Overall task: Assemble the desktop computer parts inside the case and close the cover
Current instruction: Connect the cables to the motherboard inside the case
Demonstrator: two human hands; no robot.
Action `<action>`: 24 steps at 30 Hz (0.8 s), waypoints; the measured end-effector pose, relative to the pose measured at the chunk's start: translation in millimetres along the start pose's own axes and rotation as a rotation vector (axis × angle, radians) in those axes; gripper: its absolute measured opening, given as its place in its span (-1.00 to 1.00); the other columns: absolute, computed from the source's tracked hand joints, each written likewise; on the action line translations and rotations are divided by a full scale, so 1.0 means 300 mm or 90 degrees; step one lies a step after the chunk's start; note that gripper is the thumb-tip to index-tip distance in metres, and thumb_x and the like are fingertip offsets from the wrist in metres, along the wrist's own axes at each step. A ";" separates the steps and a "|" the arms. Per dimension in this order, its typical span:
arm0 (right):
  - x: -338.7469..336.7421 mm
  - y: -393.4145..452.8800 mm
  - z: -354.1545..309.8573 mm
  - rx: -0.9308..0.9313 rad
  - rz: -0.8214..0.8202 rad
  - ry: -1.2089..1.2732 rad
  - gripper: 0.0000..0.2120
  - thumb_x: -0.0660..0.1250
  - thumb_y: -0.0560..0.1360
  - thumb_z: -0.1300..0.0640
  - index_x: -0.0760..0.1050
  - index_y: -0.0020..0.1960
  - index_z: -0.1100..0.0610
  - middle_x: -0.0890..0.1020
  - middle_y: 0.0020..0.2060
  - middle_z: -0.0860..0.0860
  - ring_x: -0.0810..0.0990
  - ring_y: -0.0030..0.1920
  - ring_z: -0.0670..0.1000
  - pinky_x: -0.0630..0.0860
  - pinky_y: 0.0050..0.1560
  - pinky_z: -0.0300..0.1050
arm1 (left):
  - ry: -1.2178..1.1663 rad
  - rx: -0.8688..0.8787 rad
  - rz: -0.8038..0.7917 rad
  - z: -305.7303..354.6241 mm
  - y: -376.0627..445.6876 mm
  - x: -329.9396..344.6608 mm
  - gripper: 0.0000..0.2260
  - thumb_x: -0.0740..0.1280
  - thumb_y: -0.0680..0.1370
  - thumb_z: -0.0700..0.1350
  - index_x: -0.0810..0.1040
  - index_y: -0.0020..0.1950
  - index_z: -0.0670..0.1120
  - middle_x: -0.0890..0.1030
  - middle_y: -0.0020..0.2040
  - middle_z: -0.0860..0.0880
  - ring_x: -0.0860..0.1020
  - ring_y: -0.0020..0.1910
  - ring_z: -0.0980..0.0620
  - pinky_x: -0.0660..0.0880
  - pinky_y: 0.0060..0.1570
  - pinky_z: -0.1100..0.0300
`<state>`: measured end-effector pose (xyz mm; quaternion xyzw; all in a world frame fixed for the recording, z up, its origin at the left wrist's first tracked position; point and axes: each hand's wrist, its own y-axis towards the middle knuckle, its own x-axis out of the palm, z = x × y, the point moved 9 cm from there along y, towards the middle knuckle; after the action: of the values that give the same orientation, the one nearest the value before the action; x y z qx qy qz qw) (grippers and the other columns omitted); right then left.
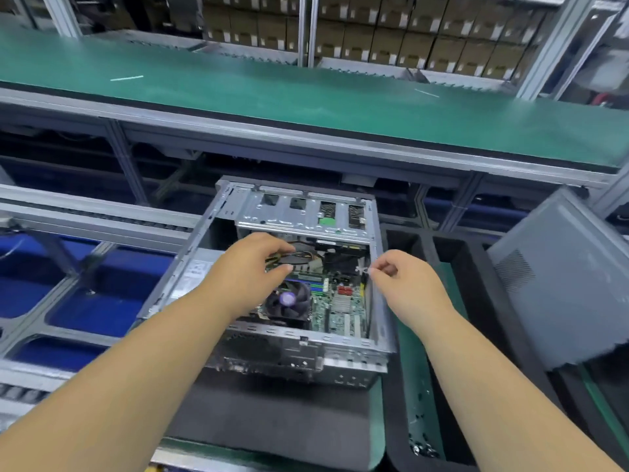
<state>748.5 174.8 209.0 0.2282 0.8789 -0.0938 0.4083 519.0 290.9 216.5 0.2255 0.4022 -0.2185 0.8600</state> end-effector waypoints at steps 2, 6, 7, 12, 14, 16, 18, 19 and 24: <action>0.053 0.023 -0.070 -0.005 -0.008 -0.003 -0.90 0.30 0.55 -0.01 0.54 -0.14 -0.11 0.59 -0.22 -0.16 0.55 -0.20 -0.12 0.51 -0.18 -0.08 | -0.010 -0.006 0.007 -0.073 0.026 -0.054 -0.76 0.41 0.52 -0.03 0.60 0.18 0.11 0.55 0.08 0.17 0.49 0.08 0.18 0.43 0.17 0.21; 0.157 0.056 -0.153 0.017 -0.040 -0.022 -0.89 0.31 0.55 0.00 0.57 -0.14 -0.10 0.61 -0.22 -0.15 0.56 -0.19 -0.10 0.53 -0.14 -0.07 | -0.055 -0.020 -0.026 -0.186 0.076 -0.128 -0.80 0.40 0.53 -0.05 0.62 0.15 0.09 0.57 0.05 0.15 0.53 0.05 0.18 0.43 0.14 0.23; 0.180 0.060 -0.162 0.031 -0.049 -0.023 -0.89 0.31 0.55 -0.01 0.57 -0.14 -0.10 0.61 -0.23 -0.15 0.56 -0.20 -0.11 0.51 -0.17 -0.10 | -0.059 -0.020 -0.042 -0.202 0.087 -0.136 -0.81 0.40 0.53 -0.04 0.63 0.14 0.09 0.57 0.06 0.15 0.54 0.05 0.18 0.45 0.14 0.21; 0.309 0.075 -0.144 0.116 -0.175 -0.059 -0.87 0.27 0.59 0.00 0.58 -0.07 -0.06 0.66 -0.13 0.00 0.55 -0.26 -0.05 0.46 -0.26 -0.16 | -0.036 0.005 -0.114 -0.225 0.131 -0.133 -0.86 0.38 0.55 -0.03 0.64 0.08 0.10 0.57 -0.02 0.19 0.54 -0.02 0.24 0.46 -0.03 0.31; 0.371 0.099 -0.124 0.140 -0.246 -0.099 -0.80 0.24 0.61 -0.01 0.58 0.14 -0.02 0.64 0.09 0.07 0.59 -0.07 0.02 0.53 -0.04 -0.09 | -0.016 0.004 -0.147 -0.230 0.146 -0.117 -0.88 0.39 0.54 -0.02 0.64 0.06 0.12 0.56 -0.08 0.22 0.53 -0.06 0.26 0.40 -0.14 0.38; 0.444 0.139 -0.099 0.148 -0.333 -0.200 -0.62 0.18 0.64 -0.03 0.45 0.40 0.08 0.50 0.34 0.12 0.52 0.23 0.11 0.46 0.20 -0.06 | 0.021 -0.001 -0.187 -0.235 0.163 -0.092 -0.86 0.37 0.55 0.01 0.65 0.08 0.12 0.57 -0.06 0.20 0.54 -0.06 0.22 0.41 -0.11 0.32; 0.504 0.185 -0.073 0.159 -0.375 -0.264 -0.57 0.15 0.65 0.00 0.38 0.45 0.18 0.43 0.39 0.19 0.44 0.34 0.20 0.40 0.27 -0.01 | 0.053 -0.009 -0.232 -0.236 0.179 -0.060 -0.83 0.34 0.56 0.04 0.64 0.12 0.11 0.61 0.02 0.18 0.55 -0.01 0.17 0.43 -0.02 0.25; 0.524 0.211 -0.059 0.169 -0.376 -0.273 -0.56 0.16 0.64 0.02 0.35 0.46 0.20 0.42 0.39 0.21 0.42 0.36 0.22 0.38 0.30 0.03 | 0.066 -0.009 -0.251 -0.234 0.189 -0.042 -0.81 0.32 0.57 0.06 0.63 0.15 0.10 0.62 0.06 0.16 0.55 0.02 0.15 0.43 0.00 0.24; 0.591 0.317 0.022 0.231 -0.337 -0.335 -0.48 0.15 0.66 0.12 0.11 0.56 0.22 0.23 0.48 0.26 0.28 0.45 0.28 0.30 0.43 0.10 | 0.213 0.005 -0.437 -0.217 0.232 0.116 -0.62 0.16 0.64 0.11 0.43 0.42 0.03 0.49 0.35 0.00 0.47 0.27 -0.02 0.40 0.26 0.07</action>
<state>698.5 313.7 72.0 0.0310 0.7423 -0.4037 0.5339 539.4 376.9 166.4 0.1132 0.5885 -0.4556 0.6582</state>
